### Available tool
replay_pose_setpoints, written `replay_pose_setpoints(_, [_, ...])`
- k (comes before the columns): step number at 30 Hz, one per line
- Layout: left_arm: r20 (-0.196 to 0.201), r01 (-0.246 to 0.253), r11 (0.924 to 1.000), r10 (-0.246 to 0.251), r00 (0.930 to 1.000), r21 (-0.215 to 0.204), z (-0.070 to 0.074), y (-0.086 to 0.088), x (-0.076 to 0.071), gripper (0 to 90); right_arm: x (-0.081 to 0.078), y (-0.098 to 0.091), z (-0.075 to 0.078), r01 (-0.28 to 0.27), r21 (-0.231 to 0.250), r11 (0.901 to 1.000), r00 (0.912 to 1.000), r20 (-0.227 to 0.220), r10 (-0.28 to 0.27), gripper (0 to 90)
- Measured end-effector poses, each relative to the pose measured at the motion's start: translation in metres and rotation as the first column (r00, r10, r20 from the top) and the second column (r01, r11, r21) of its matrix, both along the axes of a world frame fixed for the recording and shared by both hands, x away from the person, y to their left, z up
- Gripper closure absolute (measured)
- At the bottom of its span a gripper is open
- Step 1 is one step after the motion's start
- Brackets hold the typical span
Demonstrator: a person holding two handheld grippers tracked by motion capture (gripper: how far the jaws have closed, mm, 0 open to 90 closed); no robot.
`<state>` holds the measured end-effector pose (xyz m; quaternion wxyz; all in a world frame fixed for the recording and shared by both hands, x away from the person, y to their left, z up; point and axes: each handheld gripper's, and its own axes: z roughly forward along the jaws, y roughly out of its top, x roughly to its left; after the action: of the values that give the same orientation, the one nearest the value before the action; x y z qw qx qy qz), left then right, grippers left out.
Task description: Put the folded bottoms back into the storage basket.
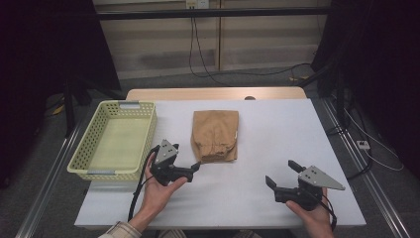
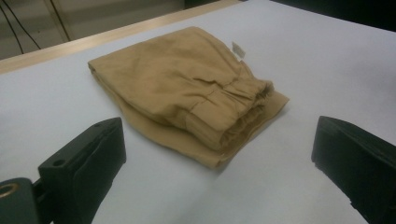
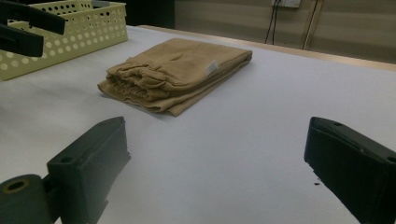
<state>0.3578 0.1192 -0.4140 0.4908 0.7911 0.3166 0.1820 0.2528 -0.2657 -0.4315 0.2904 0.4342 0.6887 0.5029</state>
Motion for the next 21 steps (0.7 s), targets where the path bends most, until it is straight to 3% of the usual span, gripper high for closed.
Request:
replay_pose_setpoints(8, [-0.019,-0.004,0.9999,0.004,0.9998,-0.016,0.006,-0.004,0.013,3.8,0.0,0.0,0.0,0.0,0.002,1.0,1.0,-0.001,0.0,6.6])
replay_pose_setpoints(12, [-0.049,0.001,0.999,-0.004,0.9988,-0.044,0.013,-0.008,0.022,4.2,-0.001,0.0,0.0,0.002,0.006,1.0,1.0,0.0,-0.002,6.6])
replay_pose_setpoints(15, [-0.03,-0.004,0.9992,0.003,0.9996,-0.04,0.019,-0.01,0.024,4.2,-0.001,0.0,0.0,0.002,0.005,1.0,1.0,0.0,-0.002,6.5])
replay_pose_setpoints(21, [-0.037,-0.011,0.9992,0.009,0.9993,-0.038,0.024,-0.017,0.037,4.3,-0.001,-0.001,0.0,0.0,0.006,1.0,1.0,-0.001,0.0,6.5])
